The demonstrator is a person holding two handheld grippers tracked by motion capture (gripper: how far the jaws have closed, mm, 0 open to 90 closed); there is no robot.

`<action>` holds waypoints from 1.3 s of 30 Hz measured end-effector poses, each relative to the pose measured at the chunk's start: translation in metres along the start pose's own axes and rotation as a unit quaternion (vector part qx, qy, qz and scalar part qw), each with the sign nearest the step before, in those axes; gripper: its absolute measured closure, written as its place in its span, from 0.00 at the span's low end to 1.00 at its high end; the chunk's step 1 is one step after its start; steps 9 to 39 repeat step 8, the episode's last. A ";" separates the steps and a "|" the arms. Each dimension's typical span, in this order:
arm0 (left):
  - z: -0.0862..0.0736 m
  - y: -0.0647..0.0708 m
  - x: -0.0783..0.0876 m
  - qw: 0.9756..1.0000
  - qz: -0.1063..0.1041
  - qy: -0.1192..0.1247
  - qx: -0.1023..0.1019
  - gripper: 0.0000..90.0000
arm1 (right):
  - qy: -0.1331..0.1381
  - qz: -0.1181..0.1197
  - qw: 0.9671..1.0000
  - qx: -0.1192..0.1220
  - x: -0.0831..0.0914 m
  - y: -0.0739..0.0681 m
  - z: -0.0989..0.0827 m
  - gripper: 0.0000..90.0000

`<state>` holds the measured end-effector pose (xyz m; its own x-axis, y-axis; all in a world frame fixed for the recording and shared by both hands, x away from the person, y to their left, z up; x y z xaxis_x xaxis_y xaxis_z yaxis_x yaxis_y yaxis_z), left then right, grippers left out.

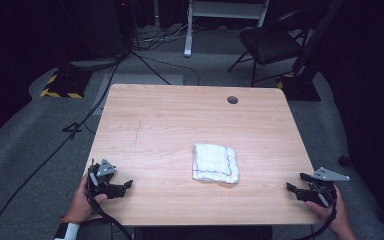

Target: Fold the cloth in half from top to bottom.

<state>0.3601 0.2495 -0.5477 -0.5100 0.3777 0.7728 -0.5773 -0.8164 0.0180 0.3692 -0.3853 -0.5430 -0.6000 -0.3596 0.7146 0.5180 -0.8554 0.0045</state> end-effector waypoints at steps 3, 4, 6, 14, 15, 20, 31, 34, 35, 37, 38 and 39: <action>0.000 0.000 0.000 1.000 -0.001 0.001 0.001 0.16 | 0.000 0.000 1.000 0.000 0.000 0.000 0.000 0.28; 0.000 0.000 0.000 1.000 -0.001 0.001 0.001 0.16 | 0.000 0.000 1.000 0.000 0.000 0.000 0.000 0.28; 0.000 0.000 0.000 1.000 -0.001 0.001 0.001 0.16 | 0.000 0.001 1.000 0.000 0.000 0.000 0.000 0.28; 0.000 0.000 0.000 1.000 0.000 0.001 -0.001 0.16 | 0.000 0.001 1.000 0.000 0.000 0.000 0.000 0.28; 0.000 0.000 0.000 1.000 0.000 0.001 -0.001 0.16 | 0.000 0.001 1.000 0.000 0.000 0.000 0.000 0.28; 0.000 0.000 0.000 1.000 0.000 0.001 -0.001 0.16 | 0.000 0.001 1.000 0.000 0.000 0.000 0.000 0.28; 0.000 0.000 0.000 1.000 0.000 0.001 -0.001 0.16 | 0.000 0.001 1.000 0.000 0.000 0.000 0.000 0.28; 0.000 0.000 0.000 1.000 0.000 0.001 -0.001 0.16 | 0.000 0.001 1.000 0.000 0.000 0.000 0.000 0.28; 0.000 0.000 0.000 1.000 0.000 0.001 -0.001 0.16 | 0.000 0.001 1.000 0.000 0.000 0.000 0.000 0.28; 0.000 0.000 0.000 1.000 0.000 0.001 -0.001 0.16 | 0.000 0.001 1.000 0.000 0.000 0.000 0.000 0.28; 0.000 0.000 0.000 1.000 0.000 0.001 -0.001 0.16 | 0.000 0.001 1.000 0.000 0.000 0.000 0.000 0.28; 0.000 0.000 0.000 1.000 0.000 0.001 -0.001 0.16 | 0.000 0.001 1.000 0.000 0.000 0.000 0.000 0.28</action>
Point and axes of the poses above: each handheld gripper's, and its own axes: x roughly backward along the jaws, z roughly out of its top, y roughly to its right, the point moved 6 cm from there along -x, roughly forward along the jaws, and after that the axes turned 4 degrees about -y, right-handed, at the moved point
